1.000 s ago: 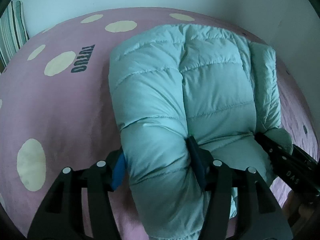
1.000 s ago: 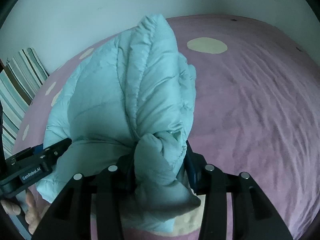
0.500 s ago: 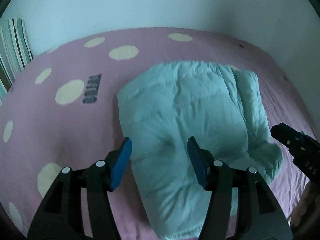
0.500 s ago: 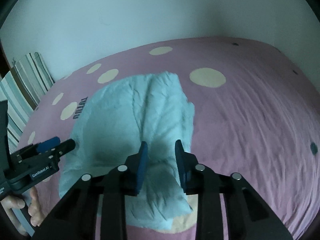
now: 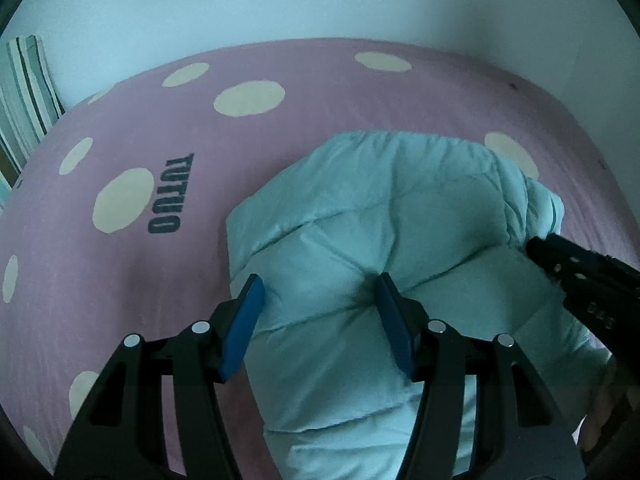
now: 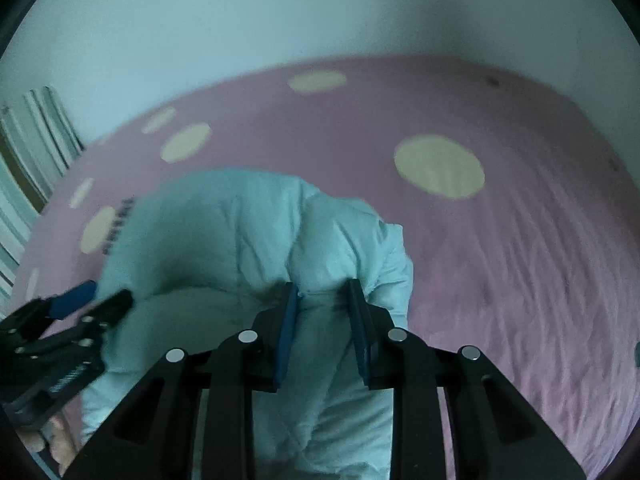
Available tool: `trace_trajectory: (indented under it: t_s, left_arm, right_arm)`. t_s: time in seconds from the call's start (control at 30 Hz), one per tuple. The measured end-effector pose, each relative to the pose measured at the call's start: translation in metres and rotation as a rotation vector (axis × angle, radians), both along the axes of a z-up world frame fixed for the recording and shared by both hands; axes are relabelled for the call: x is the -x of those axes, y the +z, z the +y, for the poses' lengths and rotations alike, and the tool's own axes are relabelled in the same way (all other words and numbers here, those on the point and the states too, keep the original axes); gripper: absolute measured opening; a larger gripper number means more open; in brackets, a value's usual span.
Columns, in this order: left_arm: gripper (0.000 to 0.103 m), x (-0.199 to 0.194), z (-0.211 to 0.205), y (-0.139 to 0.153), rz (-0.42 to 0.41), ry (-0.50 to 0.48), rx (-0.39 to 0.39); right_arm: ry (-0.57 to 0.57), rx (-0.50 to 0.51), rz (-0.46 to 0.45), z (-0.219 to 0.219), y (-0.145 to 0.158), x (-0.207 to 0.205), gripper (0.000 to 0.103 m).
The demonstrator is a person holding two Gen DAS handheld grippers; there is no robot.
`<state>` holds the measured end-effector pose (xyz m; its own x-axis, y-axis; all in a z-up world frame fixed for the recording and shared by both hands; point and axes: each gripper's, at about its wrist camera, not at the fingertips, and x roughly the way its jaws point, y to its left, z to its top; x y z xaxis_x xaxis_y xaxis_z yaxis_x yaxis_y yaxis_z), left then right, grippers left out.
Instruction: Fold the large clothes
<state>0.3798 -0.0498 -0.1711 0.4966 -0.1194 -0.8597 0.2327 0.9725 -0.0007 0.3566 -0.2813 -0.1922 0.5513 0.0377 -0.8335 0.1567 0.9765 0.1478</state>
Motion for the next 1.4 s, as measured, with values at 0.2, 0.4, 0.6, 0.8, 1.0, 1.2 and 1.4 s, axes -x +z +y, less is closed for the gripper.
trace_trajectory:
  t_s: [0.2,0.4,0.6,0.8,1.0,1.2,1.4]
  left_arm:
    - [0.061,-0.006,-0.01,-0.019,0.016,-0.019,-0.042]
    - [0.062,-0.014,-0.012,-0.037,0.061,-0.027,-0.034]
    - [0.064,-0.012,-0.01,-0.028,0.046,-0.022,-0.033]
    - [0.072,-0.007,-0.002,-0.022,0.027,0.0,-0.025]
    - [0.078,0.005,0.005,-0.013,-0.003,0.017,-0.01]
    - [0.081,0.026,0.014,0.003,-0.037,0.027,0.008]
    - [0.086,0.054,0.02,0.013,-0.07,0.026,0.002]
  right_arm:
    - [-0.003,0.011,0.06,0.001,-0.032,-0.01,0.027]
    - [-0.016,-0.023,0.067,-0.005,-0.046,-0.019,0.026]
    - [-0.02,-0.019,0.03,-0.004,-0.038,-0.019,0.029]
    - [-0.041,-0.018,-0.012,-0.006,-0.024,0.001,0.037]
    - [-0.063,-0.007,-0.043,-0.007,-0.008,0.025,0.053]
    - [-0.086,-0.014,-0.057,-0.007,0.006,0.05,0.054]
    - [-0.086,0.021,-0.067,0.004,0.012,0.074,0.055]
